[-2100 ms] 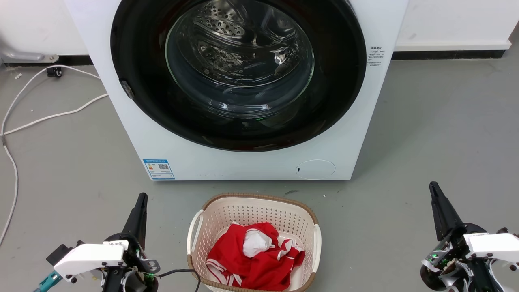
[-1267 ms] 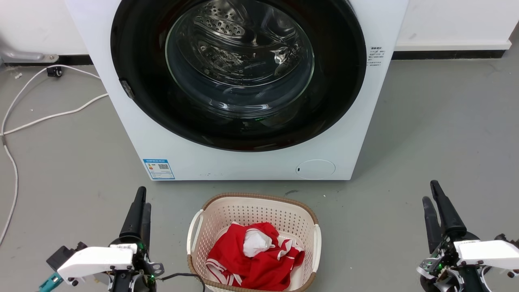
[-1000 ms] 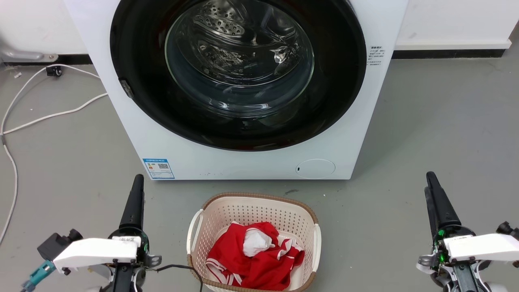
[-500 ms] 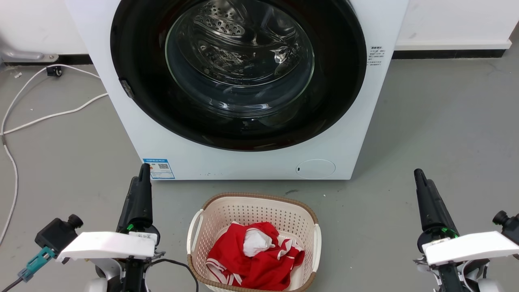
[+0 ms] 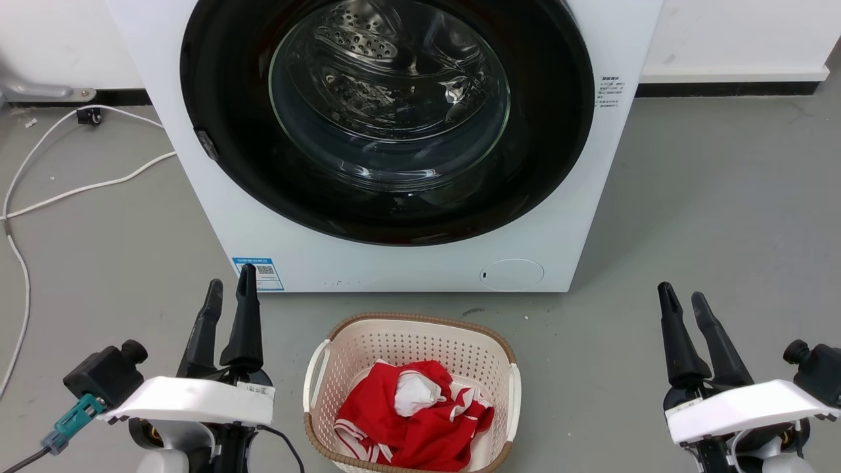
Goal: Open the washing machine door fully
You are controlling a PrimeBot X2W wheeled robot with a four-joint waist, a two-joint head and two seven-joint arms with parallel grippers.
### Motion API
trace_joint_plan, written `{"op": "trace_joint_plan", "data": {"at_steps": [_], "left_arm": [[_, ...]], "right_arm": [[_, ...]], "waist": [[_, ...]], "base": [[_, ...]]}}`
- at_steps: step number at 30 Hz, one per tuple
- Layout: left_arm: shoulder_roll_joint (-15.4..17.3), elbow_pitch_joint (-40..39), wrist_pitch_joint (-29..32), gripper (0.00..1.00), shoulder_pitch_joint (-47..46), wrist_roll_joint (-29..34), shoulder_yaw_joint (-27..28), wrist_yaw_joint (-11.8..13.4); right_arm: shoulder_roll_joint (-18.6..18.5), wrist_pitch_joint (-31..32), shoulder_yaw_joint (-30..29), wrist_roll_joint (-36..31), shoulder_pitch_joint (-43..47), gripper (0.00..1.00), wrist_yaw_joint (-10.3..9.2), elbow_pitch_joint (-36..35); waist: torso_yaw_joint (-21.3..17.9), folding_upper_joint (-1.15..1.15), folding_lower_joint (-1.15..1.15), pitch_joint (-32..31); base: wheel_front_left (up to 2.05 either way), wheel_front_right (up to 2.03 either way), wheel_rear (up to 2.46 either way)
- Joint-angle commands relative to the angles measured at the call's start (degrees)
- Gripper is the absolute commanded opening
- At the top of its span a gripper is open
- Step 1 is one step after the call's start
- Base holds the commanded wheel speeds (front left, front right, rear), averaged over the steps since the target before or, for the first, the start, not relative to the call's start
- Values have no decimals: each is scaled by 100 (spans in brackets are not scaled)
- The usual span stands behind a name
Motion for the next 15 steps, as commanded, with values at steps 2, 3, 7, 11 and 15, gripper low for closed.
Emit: {"op": "trace_joint_plan", "data": {"at_steps": [2,3,7,11,15], "left_arm": [[30,-123,-74,100,-18,295,32,-8],[25,-132,-94,100,-8,385,32,-8],[13,-173,-155,100,10,725,10,-9],[35,-195,-254,100,48,1297,-47,21],[92,-165,-309,100,69,1660,-114,76]], "right_arm": [[3,-20,-7,-303,-19,100,1,-141],[4,-10,-11,-394,-11,100,1,-153],[9,8,-16,-706,13,100,1,-208],[16,22,-39,-1164,45,100,1,-282],[21,37,-69,-1442,69,100,1,-318]], "waist": [[0,0,0,1],[0,0,0,4],[2,0,0,16],[1,0,0,28],[-2,0,0,28]], "base": [[0,0,0],[0,0,0],[0,0,0],[0,0,0],[0,0,0]]}}
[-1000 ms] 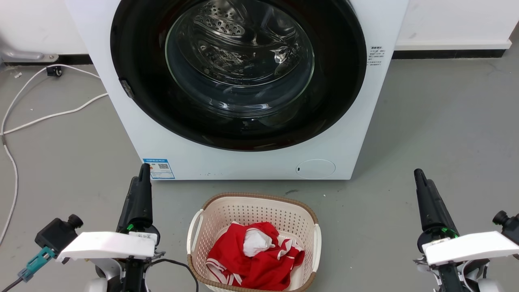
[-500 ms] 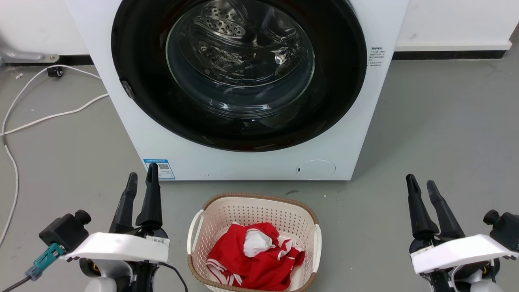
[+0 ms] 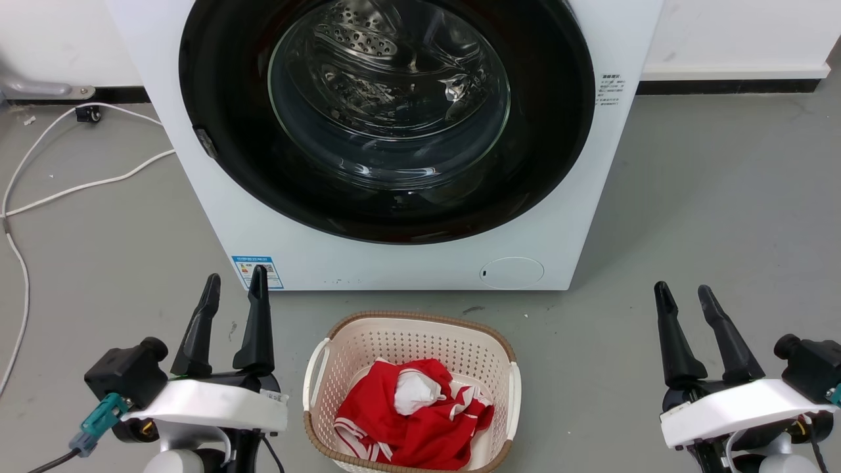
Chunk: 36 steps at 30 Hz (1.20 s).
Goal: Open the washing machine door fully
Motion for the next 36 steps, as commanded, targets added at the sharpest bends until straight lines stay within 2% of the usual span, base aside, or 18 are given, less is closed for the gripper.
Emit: {"op": "trace_joint_plan", "data": {"at_steps": [1,21,36], "left_arm": [[58,-49,-53,100,27,203,-34,40],[261,-52,-322,100,129,1350,-283,390],[298,-32,-484,100,235,1936,-378,537]], "right_arm": [[9,4,-17,-197,21,100,0,-94],[31,44,-90,-1368,114,100,-1,-200],[45,2,-71,-1982,170,100,-1,-220]], "waist": [[-2,0,0,-1],[-24,0,0,-1],[-9,0,0,-11]], "base": [[0,0,0],[0,0,0],[0,0,0]]}}
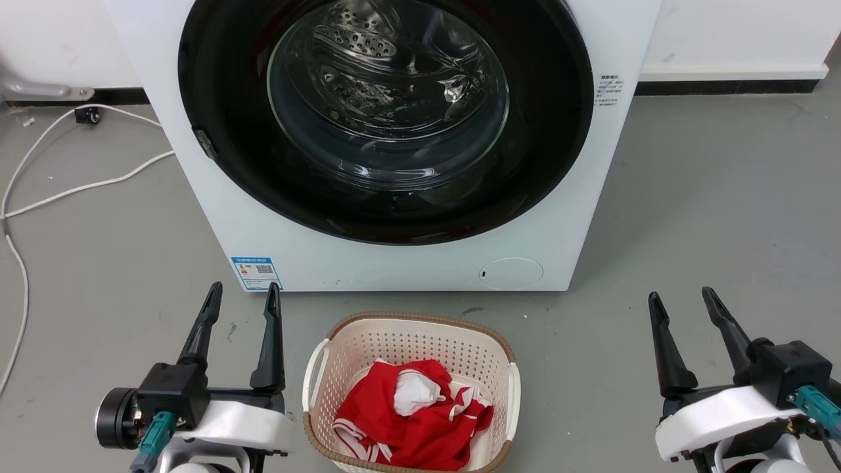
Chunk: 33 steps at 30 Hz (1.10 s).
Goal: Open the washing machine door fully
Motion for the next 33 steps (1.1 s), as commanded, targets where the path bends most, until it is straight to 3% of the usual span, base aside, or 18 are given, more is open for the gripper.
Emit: {"op": "trace_joint_plan", "data": {"at_steps": [1,19,33], "left_arm": [[11,-28,-46,100,46,102,-16,24],[-90,-122,-231,100,166,697,103,52],[-211,-28,-220,100,190,631,210,-88]], "right_arm": [[23,-37,8,-120,60,100,-2,-56],[38,-69,12,-621,107,100,-2,-74],[37,-77,-20,-469,70,100,-2,15]], "waist": [[2,0,0,-1],[16,0,0,-6],[52,0,0,3]], "base": [[0,0,0],[0,0,0],[0,0,0]]}}
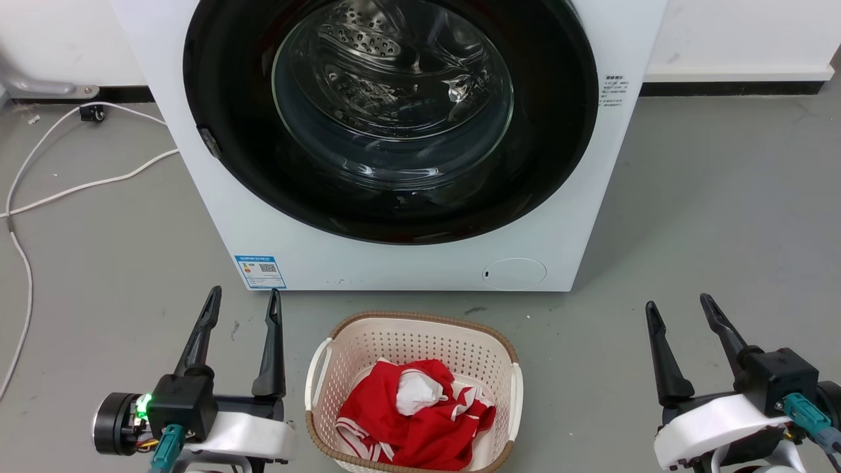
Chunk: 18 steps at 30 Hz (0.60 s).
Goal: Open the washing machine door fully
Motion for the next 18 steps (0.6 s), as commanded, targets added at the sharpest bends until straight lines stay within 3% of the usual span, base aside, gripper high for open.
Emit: {"op": "trace_joint_plan", "data": {"at_steps": [1,2,3,4,5,11,15,18], "left_arm": [[-22,12,-12,100,72,-10,15,-8],[-28,14,-12,100,75,-10,21,-13],[-35,15,-12,100,77,-4,23,-13],[-41,13,-12,100,79,3,25,-21],[-45,12,-12,100,84,11,28,-25],[-64,17,-12,100,80,62,62,-55],[-70,20,-12,100,71,71,78,-62],[-74,16,-12,100,67,77,90,-69]], "right_arm": [[23,-26,-5,30,-18,100,-2,9],[23,-25,-10,68,-15,100,-3,15],[23,-16,-10,120,-12,78,-2,24],[23,-9,-8,138,-10,29,-2,31],[23,-7,-3,147,-9,2,-2,33],[22,39,49,604,10,0,-2,119],[22,24,98,1587,-6,0,-2,265],[22,-57,216,2812,-86,0,-2,446]], "waist": [[0,0,0,-2],[0,0,0,-3],[0,0,0,-5],[1,0,0,-7],[1,0,0,-7],[-4,0,0,2],[-2,0,0,3],[-4,0,0,5]], "base": [[0,0,0],[0,0,0],[0,0,0],[0,0,0],[0,0,0],[0,0,0],[0,0,0],[0,0,0]]}}
